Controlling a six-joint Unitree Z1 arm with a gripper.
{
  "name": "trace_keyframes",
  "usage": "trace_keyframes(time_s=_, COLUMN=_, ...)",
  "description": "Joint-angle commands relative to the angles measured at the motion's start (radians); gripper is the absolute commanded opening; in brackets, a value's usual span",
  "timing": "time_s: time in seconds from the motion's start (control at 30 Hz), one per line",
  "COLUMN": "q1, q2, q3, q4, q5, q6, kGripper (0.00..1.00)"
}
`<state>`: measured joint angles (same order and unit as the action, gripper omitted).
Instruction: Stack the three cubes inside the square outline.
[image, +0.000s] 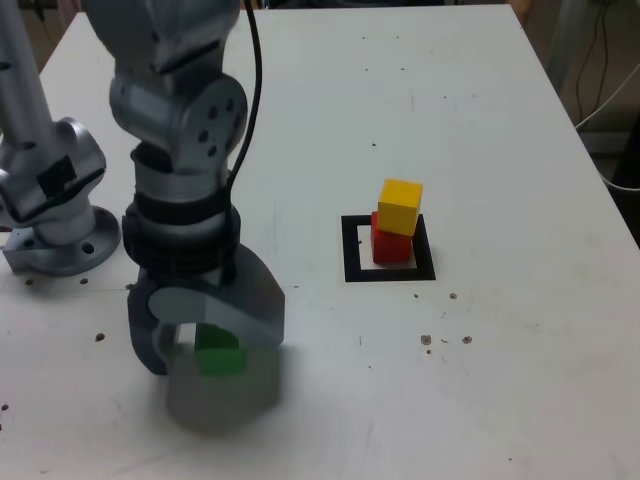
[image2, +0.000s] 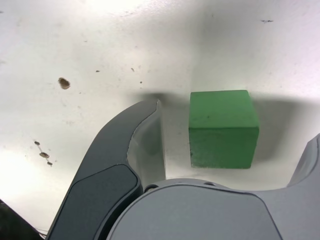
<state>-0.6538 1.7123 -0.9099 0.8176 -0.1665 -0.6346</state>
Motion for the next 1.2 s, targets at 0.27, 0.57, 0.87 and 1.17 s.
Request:
trace_keyframes(time_s=0.27, q1=-0.001, q2=0.039, q3=-0.032, q4=0.052, q5=0.01, q6=0.018, kGripper=0.52)
trace_keyframes(time_s=0.57, q1=-0.001, q2=0.05, q3=-0.054, q4=0.057, q5=0.096, q6=-0.031, kGripper=0.22)
trace_keyframes(time_s=0.87, q1=-0.001, q2=0.062, q3=-0.056, q4=0.046, q5=0.096, q6=-0.042, kGripper=0.12)
trace_keyframes(time_s=1.17, q1=-0.001, q2=0.062, q3=-0.066, q4=0.062, q5=0.094, q6=-0.036, kGripper=0.08)
